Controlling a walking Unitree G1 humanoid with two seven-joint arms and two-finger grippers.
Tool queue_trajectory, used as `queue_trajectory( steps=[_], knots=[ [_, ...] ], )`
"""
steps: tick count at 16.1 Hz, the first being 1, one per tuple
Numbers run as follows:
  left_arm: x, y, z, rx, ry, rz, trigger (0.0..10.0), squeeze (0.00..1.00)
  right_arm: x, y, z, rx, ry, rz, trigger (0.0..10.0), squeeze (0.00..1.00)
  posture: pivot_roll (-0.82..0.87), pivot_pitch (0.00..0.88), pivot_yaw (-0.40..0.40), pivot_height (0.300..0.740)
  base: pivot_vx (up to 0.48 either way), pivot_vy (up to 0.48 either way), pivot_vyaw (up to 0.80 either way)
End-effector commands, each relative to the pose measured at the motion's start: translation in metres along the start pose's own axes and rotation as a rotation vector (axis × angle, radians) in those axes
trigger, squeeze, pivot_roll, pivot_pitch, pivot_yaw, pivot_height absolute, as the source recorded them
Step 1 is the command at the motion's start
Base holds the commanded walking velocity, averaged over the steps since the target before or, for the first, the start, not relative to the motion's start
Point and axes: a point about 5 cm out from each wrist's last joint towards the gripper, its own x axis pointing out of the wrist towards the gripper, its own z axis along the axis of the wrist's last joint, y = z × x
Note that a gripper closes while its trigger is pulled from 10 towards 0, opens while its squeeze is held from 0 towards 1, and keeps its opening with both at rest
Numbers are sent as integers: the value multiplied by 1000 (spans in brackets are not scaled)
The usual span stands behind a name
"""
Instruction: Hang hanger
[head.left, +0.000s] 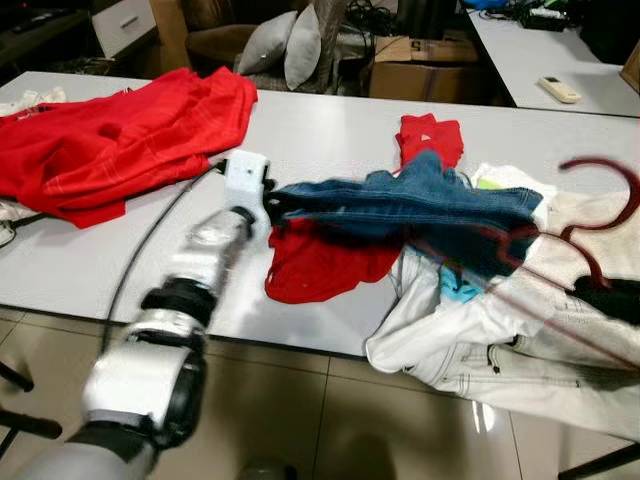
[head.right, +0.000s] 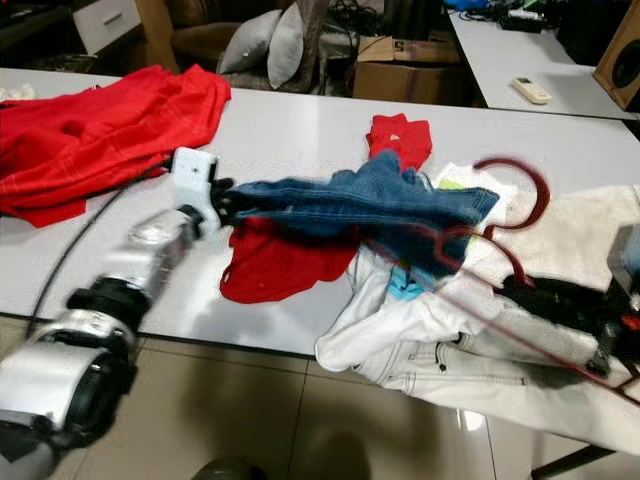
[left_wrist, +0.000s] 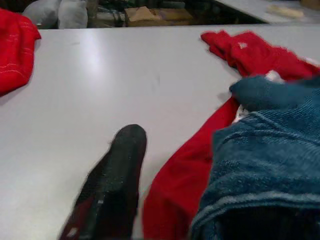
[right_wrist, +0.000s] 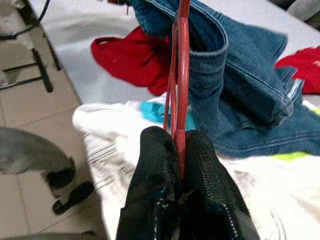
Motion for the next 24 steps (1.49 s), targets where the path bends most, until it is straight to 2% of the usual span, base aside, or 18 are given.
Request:
queue_trajectory(
  steps=[1,3,4,5,6,7,8,9,11,13,14,15,16,18,19,21,22,24],
  knots=[
    [0,1,3,33,25,-46,10000,1000,-3,5,13,-34,-38,40,10000,0,35,3,44,740,0,0,0],
    [0,2,8,-3,7,-54,10000,1000,0,11,14,-21,-54,98,10000,0,34,4,43,740,0,0,0],
    [3,1,25,-136,-72,-51,10000,1000,0,9,13,-9,-66,107,10000,0,32,6,36,740,0,0,0],
    [4,1,28,-158,-87,-54,10000,1000,-1,8,13,-7,-68,104,10000,0,32,6,36,740,0,0,0],
    [7,-3,45,-263,-152,-77,10000,1000,-2,5,16,14,-119,97,10000,0,40,7,29,740,0,0,0],
    [11,-2,64,-450,-231,-37,10000,1000,-4,1,21,45,-218,98,10000,0,43,5,27,740,0,0,0],
    [12,0,66,-509,-237,15,10000,1000,-6,-1,25,64,-283,103,10000,0,43,5,27,740,0,0,0],
    [14,-1,56,-425,-182,53,10000,1000,-9,-3,28,83,-345,99,10000,0,44,2,30,740,0,0,0],
    [15,-5,37,-355,-98,65,10000,1000,-10,-9,29,80,-375,38,10000,0,37,0,42,740,0,0,0],
    [13,-9,24,-259,-56,54,10000,1000,-6,-32,15,80,-280,-218,10000,0,31,0,54,740,0,0,0],
    [12,-9,28,-233,-79,21,10000,1000,-1,-33,5,71,-199,-244,10000,0,34,1,56,740,0,0,0],
    [12,-9,29,-222,-85,10,10000,1000,1,-32,2,62,-175,-243,10000,0,35,1,56,740,0,0,0],
    [9,-9,30,-162,-93,-53,10000,1000,9,-23,-6,43,-88,-199,10000,0,38,3,58,740,0,0,0],
    [2,-5,26,-41,-65,-98,10000,1000,14,0,-16,42,50,-29,10000,0,44,5,56,740,0,0,0],
    [0,-3,28,-41,-75,-88,10000,1000,13,6,-15,43,63,24,10000,0,44,6,55,740,0,0,0],
    [2,2,51,-194,-166,-44,10000,1000,1,4,5,35,-37,61,10000,0,42,5,54,740,0,0,0],
    [5,3,73,-303,-247,-6,10000,1000,-5,0,14,22,-91,55,10000,0,39,1,55,740,0,0,0],
    [8,2,96,-398,-320,15,10000,1000,-10,-3,18,10,-118,44,10000,0,38,0,55,740,0,0,0]
  ],
)
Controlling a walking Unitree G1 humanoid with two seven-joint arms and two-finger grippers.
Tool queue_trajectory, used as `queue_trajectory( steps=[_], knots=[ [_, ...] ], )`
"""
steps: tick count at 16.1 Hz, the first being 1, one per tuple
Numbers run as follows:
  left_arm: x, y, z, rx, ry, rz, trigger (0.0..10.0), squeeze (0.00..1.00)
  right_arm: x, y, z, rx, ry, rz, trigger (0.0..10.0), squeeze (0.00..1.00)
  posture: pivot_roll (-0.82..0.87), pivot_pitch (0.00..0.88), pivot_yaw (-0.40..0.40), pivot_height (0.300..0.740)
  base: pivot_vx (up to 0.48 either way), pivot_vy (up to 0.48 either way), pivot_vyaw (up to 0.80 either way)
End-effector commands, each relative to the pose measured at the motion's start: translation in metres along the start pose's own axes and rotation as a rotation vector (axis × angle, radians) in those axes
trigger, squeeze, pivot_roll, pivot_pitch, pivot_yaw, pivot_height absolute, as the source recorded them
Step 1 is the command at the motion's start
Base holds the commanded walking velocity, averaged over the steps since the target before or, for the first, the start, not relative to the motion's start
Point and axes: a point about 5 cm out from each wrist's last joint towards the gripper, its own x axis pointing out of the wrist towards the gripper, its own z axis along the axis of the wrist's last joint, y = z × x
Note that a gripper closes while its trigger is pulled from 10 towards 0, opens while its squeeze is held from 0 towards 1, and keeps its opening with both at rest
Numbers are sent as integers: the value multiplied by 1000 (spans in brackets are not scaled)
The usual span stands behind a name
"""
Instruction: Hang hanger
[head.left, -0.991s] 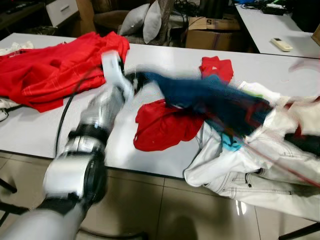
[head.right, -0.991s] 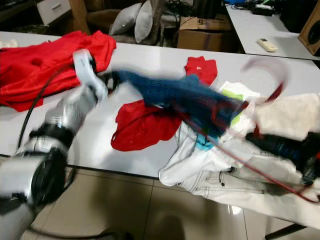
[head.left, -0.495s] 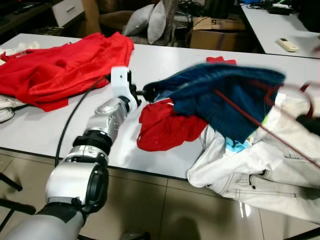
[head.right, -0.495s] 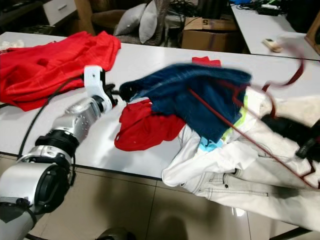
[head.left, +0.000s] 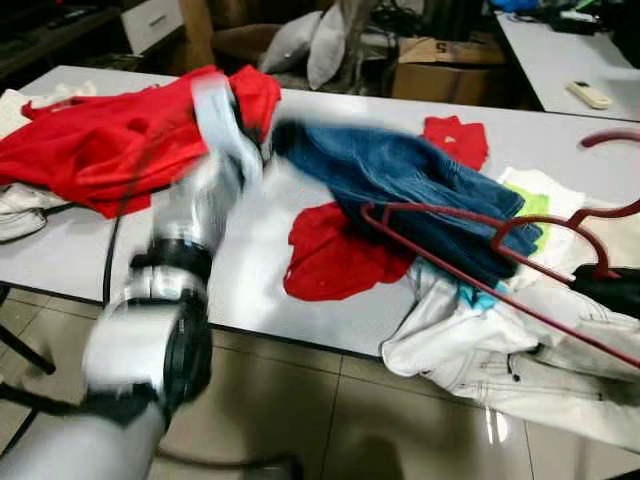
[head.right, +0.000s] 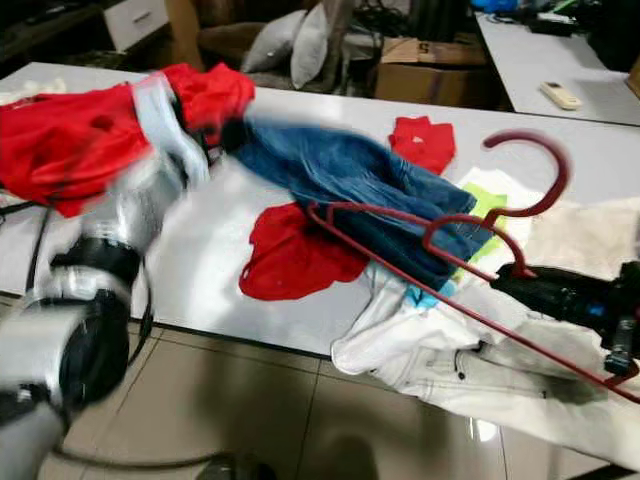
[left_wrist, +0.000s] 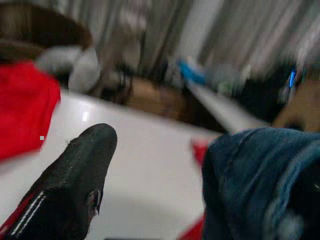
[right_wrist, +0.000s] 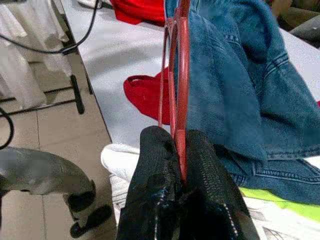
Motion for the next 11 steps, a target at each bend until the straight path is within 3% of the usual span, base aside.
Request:
queue_trajectory(
  steps=[1,4,5,6,8,11],
  knots=[
    [10,-15,15,-78,-64,-1,10000,1000,-5,-3,6,-27,-16,-16,10000,0,38,0,50,740,0,0,0],
    [32,-64,44,-127,-119,-83,10000,1000,-1,-2,3,2,-40,5,10000,0,39,0,49,740,0,0,0],
    [38,-83,48,-78,-115,-108,10000,1000,1,0,1,19,-57,18,10000,0,35,0,54,740,0,0,0],
    [39,-88,48,-65,-110,-109,10000,1000,0,1,1,28,-82,15,10000,0,33,0,58,740,0,0,0],
    [42,-93,39,-24,-72,-87,10000,1000,-4,2,7,43,-169,2,10000,0,20,0,78,740,0,0,0],
    [35,-69,2,67,36,7,10000,1000,-16,5,15,52,-286,-33,10000,0,7,0,97,740,0,0,0]
  ],
)
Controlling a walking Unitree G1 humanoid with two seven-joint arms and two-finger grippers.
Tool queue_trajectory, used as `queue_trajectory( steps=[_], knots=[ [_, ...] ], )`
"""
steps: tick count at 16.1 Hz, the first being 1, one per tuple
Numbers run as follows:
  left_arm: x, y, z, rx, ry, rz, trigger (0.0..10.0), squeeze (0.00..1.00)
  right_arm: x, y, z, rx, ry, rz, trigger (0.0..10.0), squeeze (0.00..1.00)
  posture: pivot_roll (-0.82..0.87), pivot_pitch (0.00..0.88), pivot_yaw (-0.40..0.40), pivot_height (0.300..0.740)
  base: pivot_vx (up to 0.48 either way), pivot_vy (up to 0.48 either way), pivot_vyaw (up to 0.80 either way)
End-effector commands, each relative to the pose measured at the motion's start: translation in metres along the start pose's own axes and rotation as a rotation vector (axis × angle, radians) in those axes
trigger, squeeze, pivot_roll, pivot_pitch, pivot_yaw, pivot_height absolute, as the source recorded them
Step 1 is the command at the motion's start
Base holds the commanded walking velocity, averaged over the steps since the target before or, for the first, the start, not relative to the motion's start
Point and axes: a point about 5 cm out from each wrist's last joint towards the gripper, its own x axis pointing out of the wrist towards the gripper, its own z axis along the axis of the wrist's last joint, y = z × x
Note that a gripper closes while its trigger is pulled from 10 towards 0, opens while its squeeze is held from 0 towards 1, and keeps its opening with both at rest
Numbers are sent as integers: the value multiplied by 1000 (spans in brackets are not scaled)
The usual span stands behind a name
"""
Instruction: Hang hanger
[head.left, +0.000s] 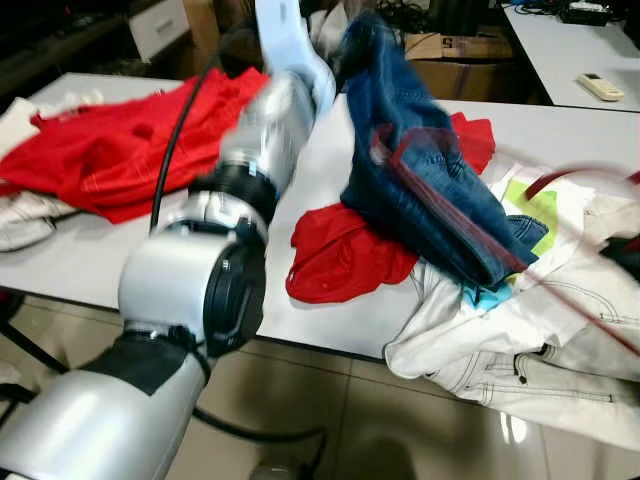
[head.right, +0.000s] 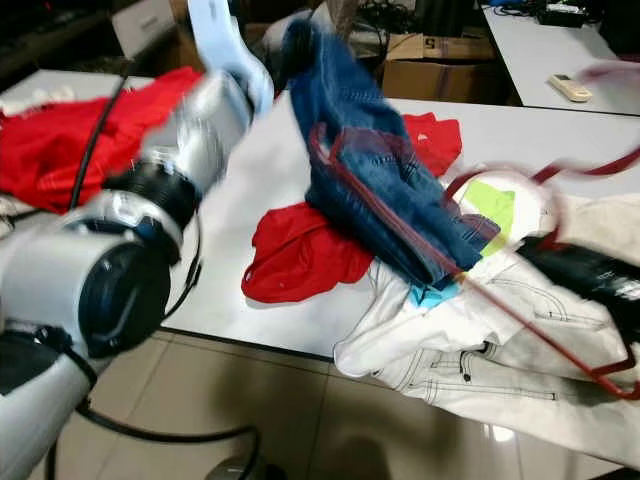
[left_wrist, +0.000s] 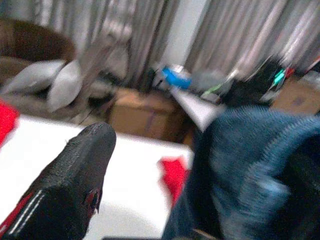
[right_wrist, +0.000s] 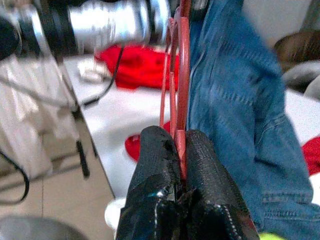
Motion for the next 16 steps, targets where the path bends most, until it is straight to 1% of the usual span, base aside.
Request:
queue_trajectory(
  steps=[1,2,3,4,5,6,7,8,9,10,11,12,13,14,15,16],
  knots=[
    [-6,16,-16,39,55,43,10000,1000,-2,3,7,-28,-23,-17,10000,0,6,0,100,740,0,0,0],
    [-8,20,-21,53,72,44,10000,1000,-3,2,6,-28,-26,-33,10000,0,7,0,100,740,0,0,0],
    [-15,30,-38,74,136,6,10000,1000,-4,-6,7,-61,-40,-126,10000,0,6,0,103,740,0,0,0],
    [-23,38,-56,156,232,-76,10000,1000,-2,-14,7,-77,-38,-208,10000,0,6,0,102,740,0,0,0],
    [-32,44,-73,290,337,-164,10000,1000,3,-18,3,-88,-21,-248,10000,0,14,1,95,740,0,0,0],
    [-44,54,-88,426,463,-254,10000,1000,13,-21,-2,-87,-4,-276,10000,0,15,1,93,740,0,0,0],
    [-53,64,-96,529,551,-317,10000,1000,22,-23,-6,-87,13,-285,10000,0,23,3,86,740,0,0,0],
    [-60,73,-97,577,600,-348,10000,1000,28,-23,-9,-87,20,-275,10000,0,36,4,76,740,0,0,0],
    [-72,88,-95,621,664,-401,10000,1000,37,-23,-11,-88,27,-251,10000,0,50,8,63,740,0,0,0],
    [-82,97,-87,610,680,-450,10000,1000,41,-23,-12,-90,29,-236,10000,0,60,9,52,740,0,0,0],
    [-92,103,-76,593,684,-513,10000,1000,44,-25,-11,-94,27,-230,10000,0,68,9,45,740,0,0,0],
    [-100,104,-69,587,680,-570,10000,1000,46,-27,-10,-97,25,-230,10000,0,74,9,40,740,0,0,0],
    [-113,103,-59,555,657,-676,10000,1000,49,-29,-9,-106,29,-223,10000,0,78,8,37,740,0,0,0],
    [-119,102,-53,530,651,-714,10000,1000,52,-29,-8,-114,33,-213,10000,0,76,8,38,740,0,0,0],
    [-126,101,-38,469,608,-759,10000,1000,59,-25,-7,-129,44,-173,10000,0,75,6,39,740,0,0,0],
    [-129,99,-30,434,576,-778,10000,1000,62,-23,-6,-136,51,-154,10000,0,75,6,39,740,0,0,0]
  ],
)
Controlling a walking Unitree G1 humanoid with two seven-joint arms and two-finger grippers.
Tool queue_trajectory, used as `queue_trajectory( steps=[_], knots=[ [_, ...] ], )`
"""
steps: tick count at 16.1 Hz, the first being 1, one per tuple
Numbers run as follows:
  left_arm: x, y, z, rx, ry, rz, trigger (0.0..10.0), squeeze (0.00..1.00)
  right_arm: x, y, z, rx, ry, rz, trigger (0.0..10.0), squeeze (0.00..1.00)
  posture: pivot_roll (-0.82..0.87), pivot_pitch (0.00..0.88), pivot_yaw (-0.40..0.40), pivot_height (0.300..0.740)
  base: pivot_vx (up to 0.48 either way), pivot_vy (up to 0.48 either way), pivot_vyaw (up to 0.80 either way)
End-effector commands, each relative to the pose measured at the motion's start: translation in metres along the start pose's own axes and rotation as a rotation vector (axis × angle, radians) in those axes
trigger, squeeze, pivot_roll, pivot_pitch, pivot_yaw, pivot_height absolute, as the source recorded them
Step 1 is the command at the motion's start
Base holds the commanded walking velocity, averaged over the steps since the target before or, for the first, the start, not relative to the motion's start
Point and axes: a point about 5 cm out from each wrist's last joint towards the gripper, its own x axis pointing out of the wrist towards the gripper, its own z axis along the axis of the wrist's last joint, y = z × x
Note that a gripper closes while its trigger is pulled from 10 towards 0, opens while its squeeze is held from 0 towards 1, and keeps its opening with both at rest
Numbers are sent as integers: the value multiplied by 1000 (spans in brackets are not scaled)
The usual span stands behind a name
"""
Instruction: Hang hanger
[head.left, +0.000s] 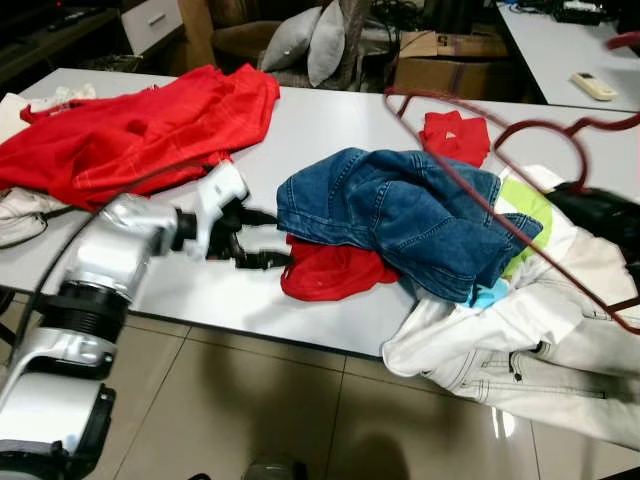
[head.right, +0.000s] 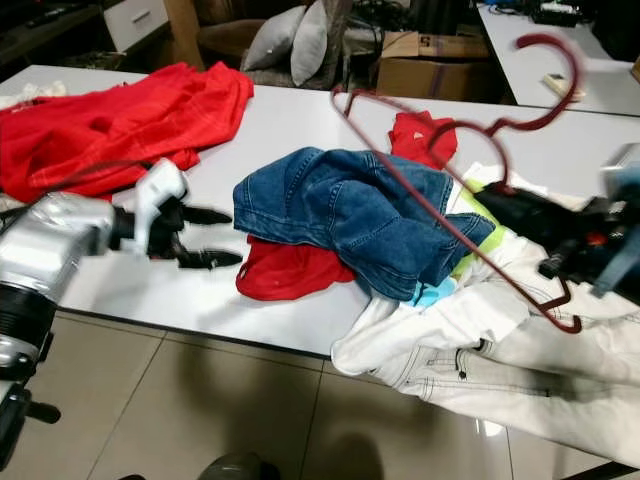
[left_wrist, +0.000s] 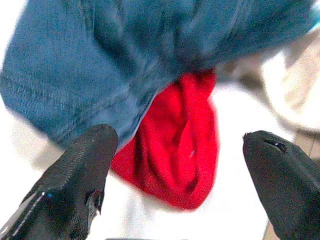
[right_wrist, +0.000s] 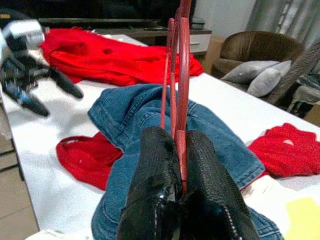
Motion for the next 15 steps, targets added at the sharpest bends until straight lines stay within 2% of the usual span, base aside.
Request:
queue_trajectory(
  steps=[1,3,5,6,7,8,10,11,13,15],
  knots=[
    [-9,-2,9,-5,-39,-16,10000,1000,2,4,5,-37,5,22,10000,0,75,6,39,740,0,0,0],
    [-34,-9,35,-80,-244,-41,10000,1000,9,21,5,-24,27,101,10000,0,67,10,44,740,0,0,0],
    [-55,-11,55,-102,-426,-10,10000,1000,16,38,-6,7,86,135,10000,0,72,15,39,740,0,0,0],
    [-60,-13,58,-106,-469,3,10000,1000,19,45,-13,15,119,148,10000,0,78,19,38,740,0,0,0],
    [-63,-20,60,-110,-505,13,10000,1000,24,58,-27,14,191,185,10000,0,75,21,47,740,0,0,0],
    [-58,-31,54,-106,-450,4,10000,902,30,67,-40,8,258,203,10000,0,74,21,50,740,0,0,0],
    [-47,-44,43,-98,-355,2,10000,86,36,66,-51,-43,329,176,10000,0,79,23,55,740,0,0,0],
    [-35,-54,35,-90,-293,-2,10000,0,44,60,-57,-80,349,120,10000,0,79,23,55,740,0,0,0],
    [-22,-68,31,-103,-272,2,10000,0,55,43,-68,-194,392,-6,10000,0,83,25,55,740,0,0,0],
    [-16,-74,27,-111,-270,6,10000,0,60,34,-75,-248,401,-62,10000,0,85,26,55,740,0,0,0]
  ],
)
